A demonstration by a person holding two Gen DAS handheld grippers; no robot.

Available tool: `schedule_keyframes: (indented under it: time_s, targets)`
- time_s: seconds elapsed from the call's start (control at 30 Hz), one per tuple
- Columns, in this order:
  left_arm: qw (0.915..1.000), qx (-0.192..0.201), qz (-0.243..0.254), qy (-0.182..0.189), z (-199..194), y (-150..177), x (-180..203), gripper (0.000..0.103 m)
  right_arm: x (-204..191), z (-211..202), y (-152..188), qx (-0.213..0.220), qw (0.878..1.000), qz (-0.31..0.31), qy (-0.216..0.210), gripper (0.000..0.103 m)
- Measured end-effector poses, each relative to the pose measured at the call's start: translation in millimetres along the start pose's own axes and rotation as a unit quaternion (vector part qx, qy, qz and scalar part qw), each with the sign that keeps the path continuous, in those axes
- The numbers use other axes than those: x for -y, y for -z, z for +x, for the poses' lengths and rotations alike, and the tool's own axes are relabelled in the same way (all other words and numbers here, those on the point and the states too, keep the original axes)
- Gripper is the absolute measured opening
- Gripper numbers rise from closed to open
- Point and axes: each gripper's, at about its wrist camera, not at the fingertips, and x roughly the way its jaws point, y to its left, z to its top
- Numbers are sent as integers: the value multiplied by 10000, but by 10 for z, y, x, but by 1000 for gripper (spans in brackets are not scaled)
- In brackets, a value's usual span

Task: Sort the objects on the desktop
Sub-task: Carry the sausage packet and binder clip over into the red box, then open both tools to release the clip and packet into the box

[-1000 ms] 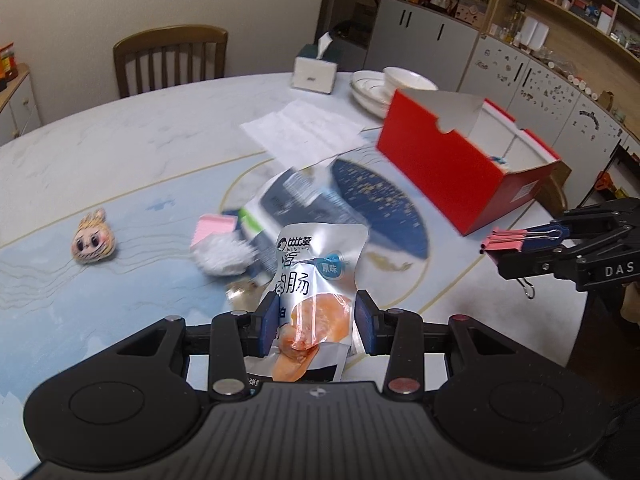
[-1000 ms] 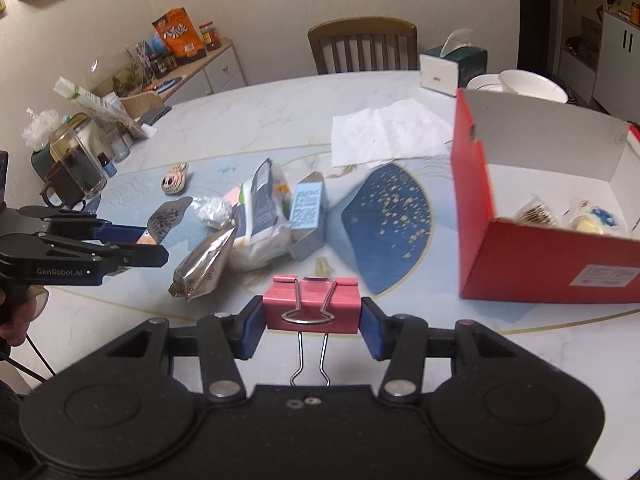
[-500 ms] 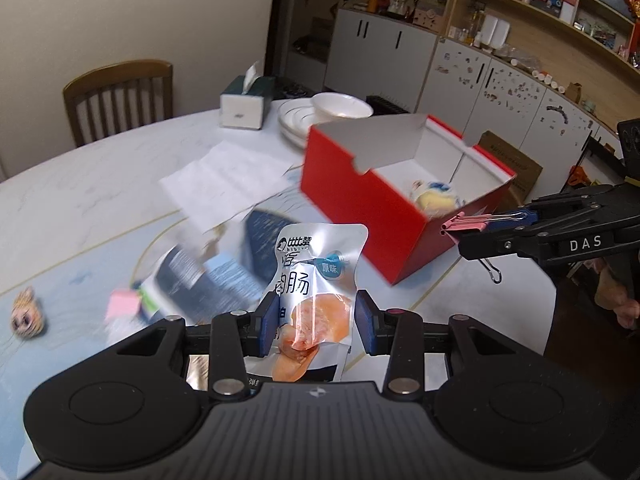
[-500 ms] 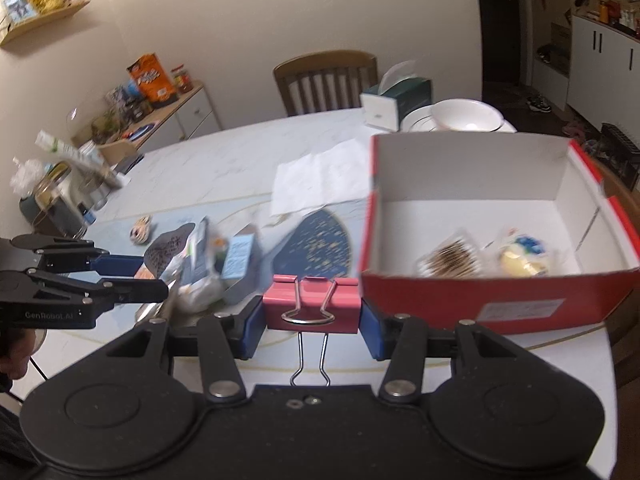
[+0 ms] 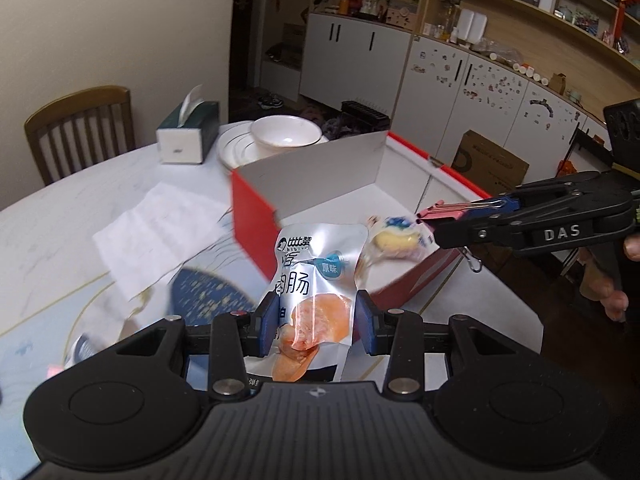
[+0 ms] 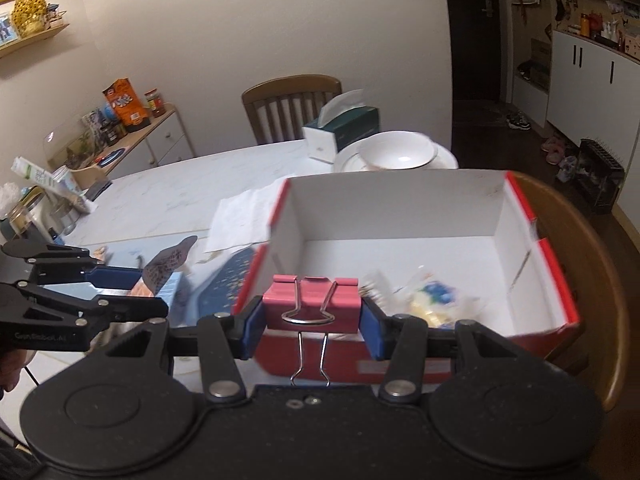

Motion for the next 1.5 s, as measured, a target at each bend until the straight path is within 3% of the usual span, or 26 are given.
schedule_keyframes:
  time_s: [0.43,0.87,0.93,1.17,1.5]
  targets:
    - [9995,-204,226,-47,581,-478,362,39,569,157,-196,-94,9999,-22,140,49]
    - [9969,-709,250,-232,1288,-748,398,38,969,607,-385,-462,9986,36,237,49]
    - [9962,-802,260,-225,1399,-772,401,33,1022,699,-398,-550,9982,69,224,49]
    - [9913,-1246,248,-359,1752,-698,346,33,1093,1078,-382,-1014,9945,-47,265,49]
    - [9902,-1313,328,-358,1846,-684,361,33,1172,1250,-342,-1218,9917,-128,404,50]
